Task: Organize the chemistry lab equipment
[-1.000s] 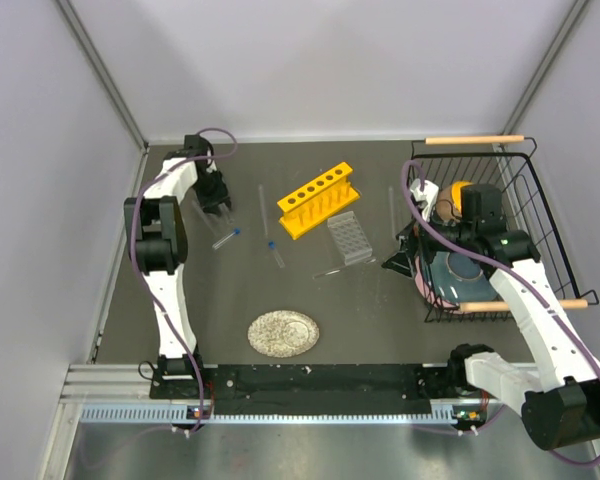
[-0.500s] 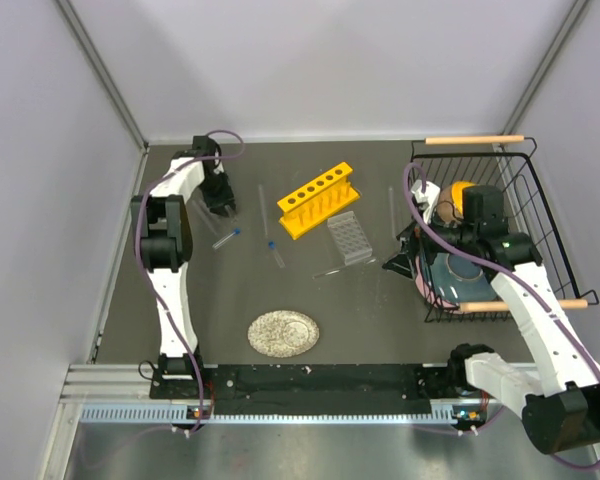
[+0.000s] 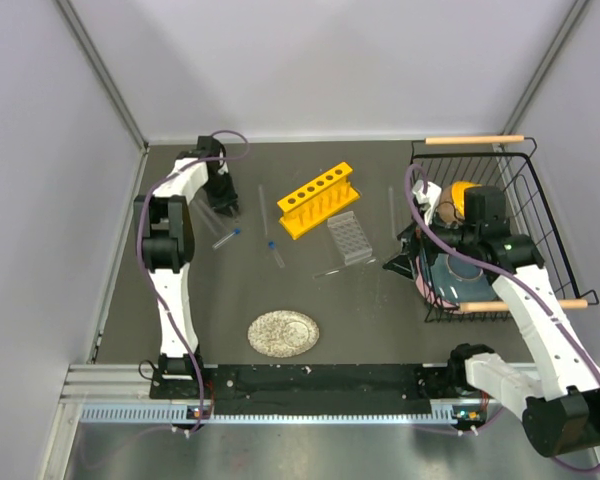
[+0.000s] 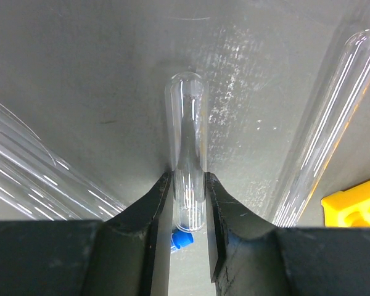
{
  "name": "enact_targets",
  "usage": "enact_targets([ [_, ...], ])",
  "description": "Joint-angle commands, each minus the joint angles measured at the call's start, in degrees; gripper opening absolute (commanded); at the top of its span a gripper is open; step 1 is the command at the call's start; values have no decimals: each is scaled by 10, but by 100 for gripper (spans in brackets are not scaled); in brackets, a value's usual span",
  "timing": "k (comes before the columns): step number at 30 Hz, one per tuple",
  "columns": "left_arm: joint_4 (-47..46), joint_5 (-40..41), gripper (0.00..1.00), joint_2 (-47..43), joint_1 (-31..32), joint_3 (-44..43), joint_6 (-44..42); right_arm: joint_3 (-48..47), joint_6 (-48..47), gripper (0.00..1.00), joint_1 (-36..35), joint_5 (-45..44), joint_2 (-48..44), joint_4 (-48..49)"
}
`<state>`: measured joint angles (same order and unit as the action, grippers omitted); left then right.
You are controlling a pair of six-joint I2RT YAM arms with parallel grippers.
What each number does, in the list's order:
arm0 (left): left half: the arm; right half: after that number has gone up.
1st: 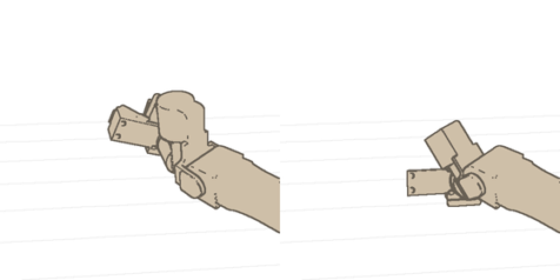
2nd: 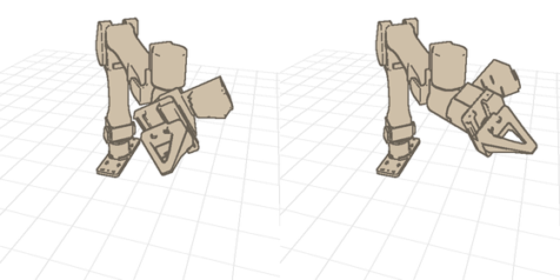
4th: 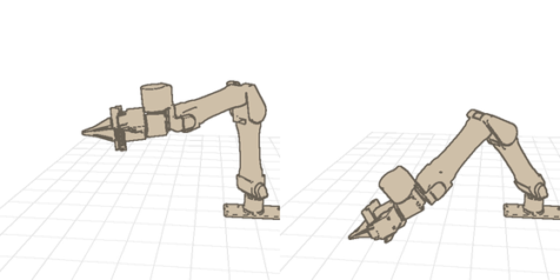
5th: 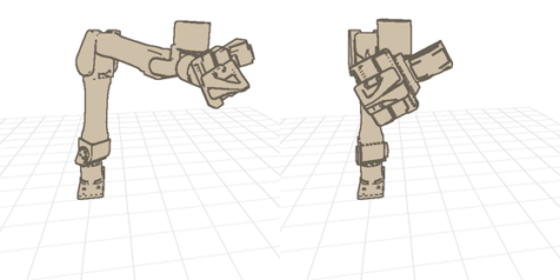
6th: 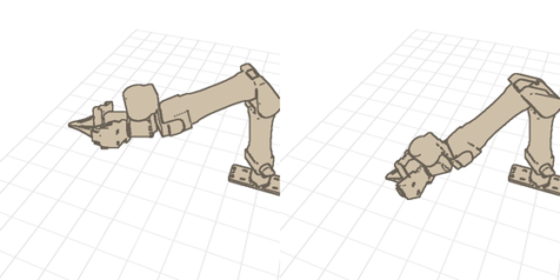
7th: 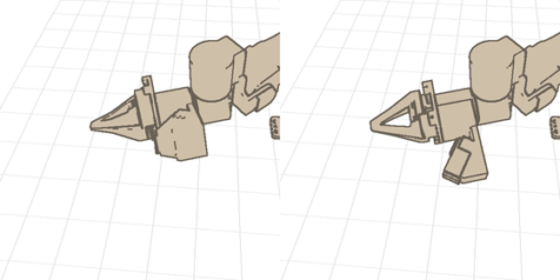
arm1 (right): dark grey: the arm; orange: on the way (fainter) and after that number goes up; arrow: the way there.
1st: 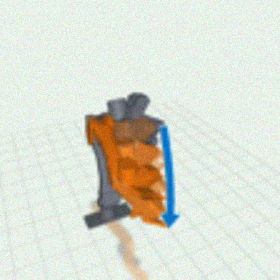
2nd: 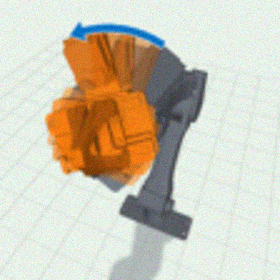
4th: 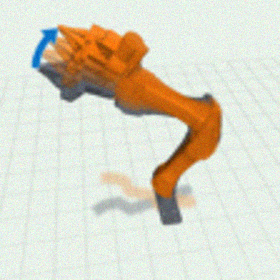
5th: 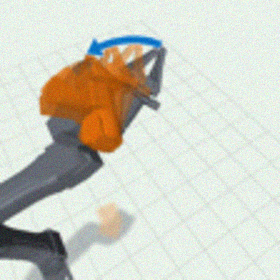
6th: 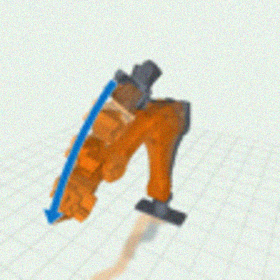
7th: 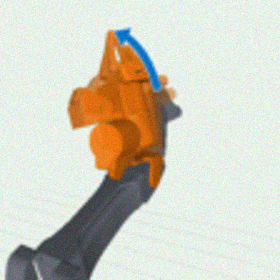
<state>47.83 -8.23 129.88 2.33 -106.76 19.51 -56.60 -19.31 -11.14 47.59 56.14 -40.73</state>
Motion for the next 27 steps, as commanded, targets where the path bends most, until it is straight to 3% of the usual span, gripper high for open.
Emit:
enact_targets([
  [1,-28,-11,6,-60,1,34,-8,-1,0,99,-5,3,-15,14],
  [11,-119,-64,4,-234,1,200,-31,-49,-7,99,-5,35,5,-20],
  [20,-239,-212,4,-470,12,391,-51,-144,-17,99,-6,79,48,-69],
  [27,-310,-264,5,-663,118,487,-27,-202,25,99,-24,145,73,-71],
])
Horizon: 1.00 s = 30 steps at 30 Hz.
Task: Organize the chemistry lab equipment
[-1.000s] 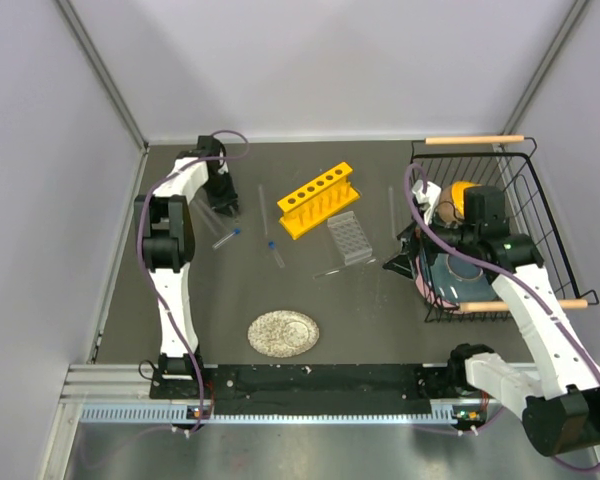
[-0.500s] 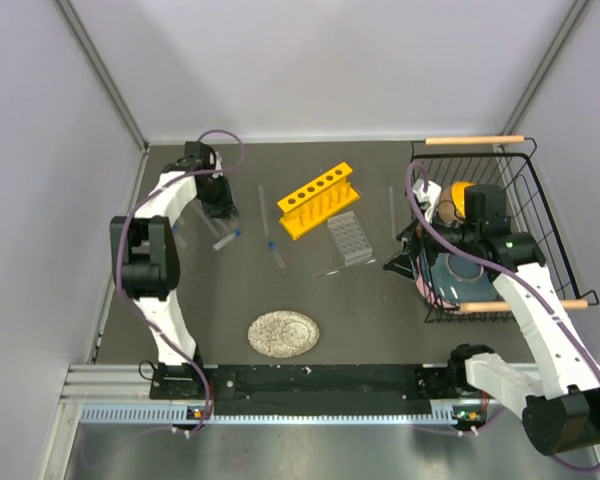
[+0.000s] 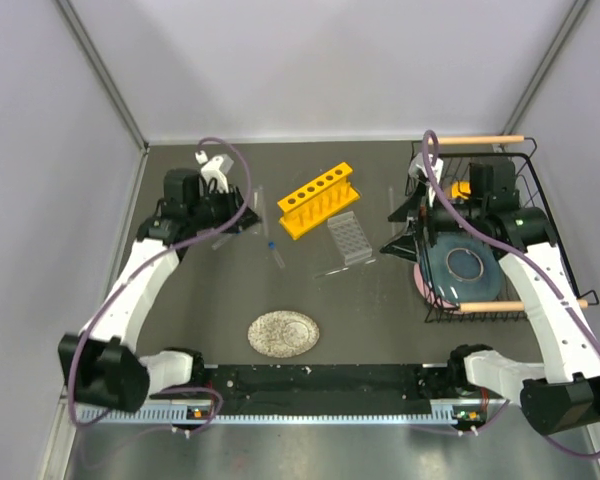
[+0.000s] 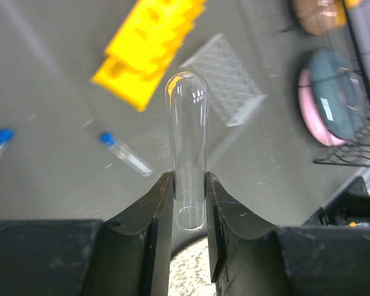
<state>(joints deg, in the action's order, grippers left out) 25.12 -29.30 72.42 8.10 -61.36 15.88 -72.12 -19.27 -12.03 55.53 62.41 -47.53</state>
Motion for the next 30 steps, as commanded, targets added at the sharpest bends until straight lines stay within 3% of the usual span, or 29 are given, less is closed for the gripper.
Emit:
enact_targets([
  [1,-95,-45,5,-104,76,41,26,-54,33,99,-19,77,13,-2],
  [8,-169,28,5,-194,220,77,90,-117,116,99,-35,122,46,0],
  [13,-189,88,5,-191,321,68,100,-124,191,99,-54,99,61,49],
  [16,-189,122,4,-157,388,41,92,-81,335,99,-76,84,52,137],
  [20,-182,171,4,-121,435,7,77,-58,404,99,-92,50,53,174],
  [30,-180,194,4,-66,469,-36,71,-19,429,94,-126,-7,52,192],
])
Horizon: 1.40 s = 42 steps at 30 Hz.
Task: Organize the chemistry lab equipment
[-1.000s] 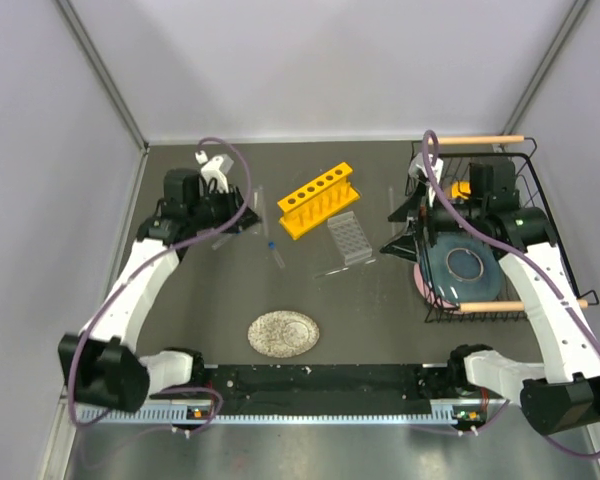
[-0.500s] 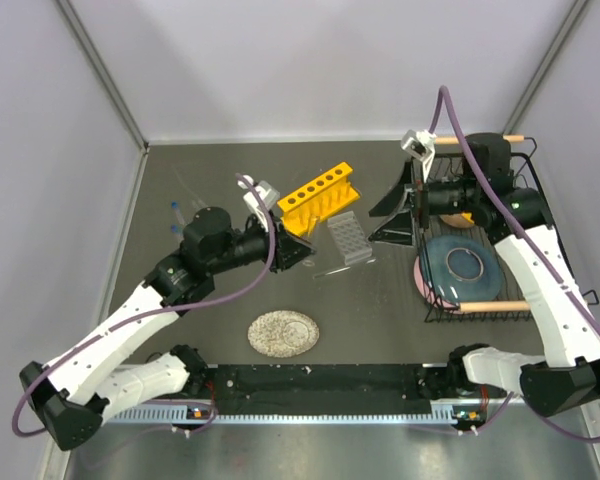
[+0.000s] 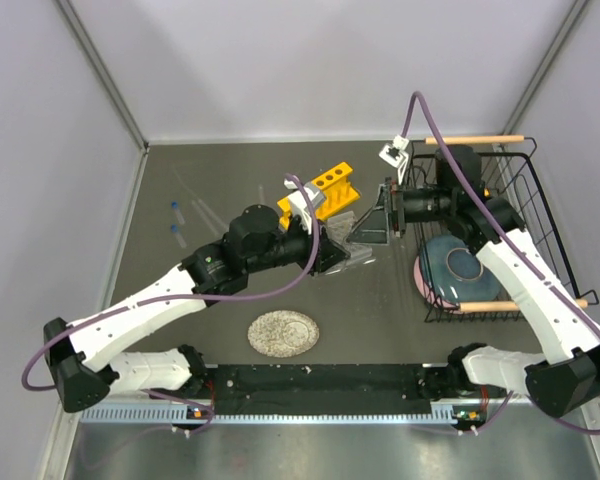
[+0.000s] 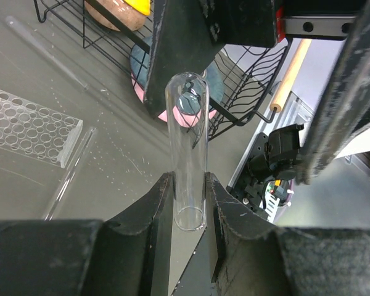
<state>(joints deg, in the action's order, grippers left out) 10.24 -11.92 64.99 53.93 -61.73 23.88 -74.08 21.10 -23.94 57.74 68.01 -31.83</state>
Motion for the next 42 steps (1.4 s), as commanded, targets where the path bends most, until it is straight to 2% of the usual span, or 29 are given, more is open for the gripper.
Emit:
enact_targets([
  [1,-32,23,4,10,13,-31,-9,0,26,90,-7,-29,-2,35],
  [11,-32,31,4,23,19,-36,-9,1,39,56,-9,-34,5,42],
  [15,-31,37,4,22,19,-36,-8,6,34,32,-9,-37,5,42],
  [20,-31,48,5,16,19,-30,-5,5,13,18,-13,-43,5,37],
  [22,-29,52,9,15,19,-30,-3,-3,0,13,-12,-46,5,34],
  [24,-29,58,22,6,19,-25,1,-11,-11,11,-12,-51,6,29],
  [25,-29,66,43,1,19,-21,3,-19,-22,10,-13,-56,7,27],
  [27,-41,80,58,-19,19,-2,10,-29,-42,10,-13,-63,12,18],
  [28,-50,98,72,-27,19,7,10,-37,-49,10,-13,-73,12,15],
  [31,-62,139,91,-63,17,35,11,-52,-87,10,-12,-98,20,5],
  [35,-1,202,99,-116,0,50,1,-62,-156,12,-13,-155,34,6],
  [37,19,216,99,-138,-15,59,-6,-69,-197,12,-12,-191,43,11],
  [42,86,213,99,-208,-118,110,4,-56,-226,11,-13,-269,94,78],
])
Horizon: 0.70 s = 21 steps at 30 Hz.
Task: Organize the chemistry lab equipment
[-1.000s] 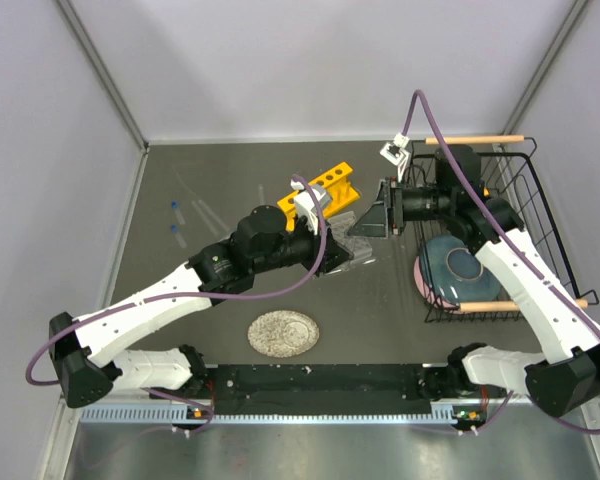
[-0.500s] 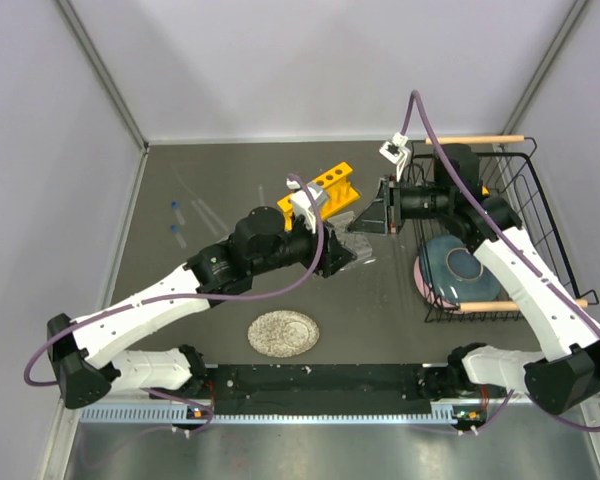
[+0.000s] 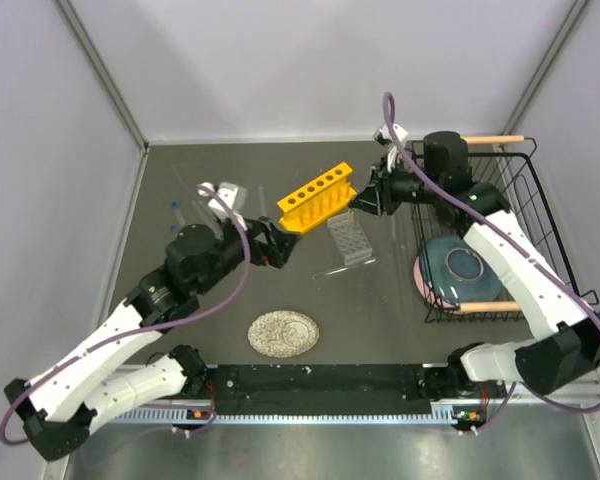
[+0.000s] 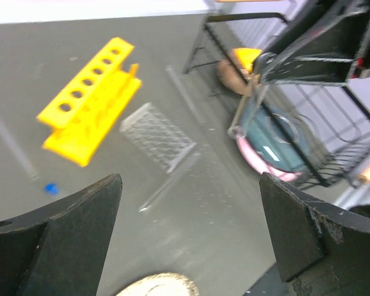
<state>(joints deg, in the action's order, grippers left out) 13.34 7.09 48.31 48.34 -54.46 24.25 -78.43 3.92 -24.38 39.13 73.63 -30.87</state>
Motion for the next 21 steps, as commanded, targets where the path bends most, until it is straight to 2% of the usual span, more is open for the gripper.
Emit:
enact_targets([
  [1,61,20,99,-50,-78,48,4,-11,-55,12,-8,-94,51,97],
  [5,77,5,99,-88,-140,108,2,-42,-55,11,-8,-156,124,135],
  [11,74,6,99,-87,-157,145,-14,-139,-73,12,-8,-206,238,168],
  [21,90,25,99,-82,-169,133,-21,-164,-109,13,5,-256,315,223],
])
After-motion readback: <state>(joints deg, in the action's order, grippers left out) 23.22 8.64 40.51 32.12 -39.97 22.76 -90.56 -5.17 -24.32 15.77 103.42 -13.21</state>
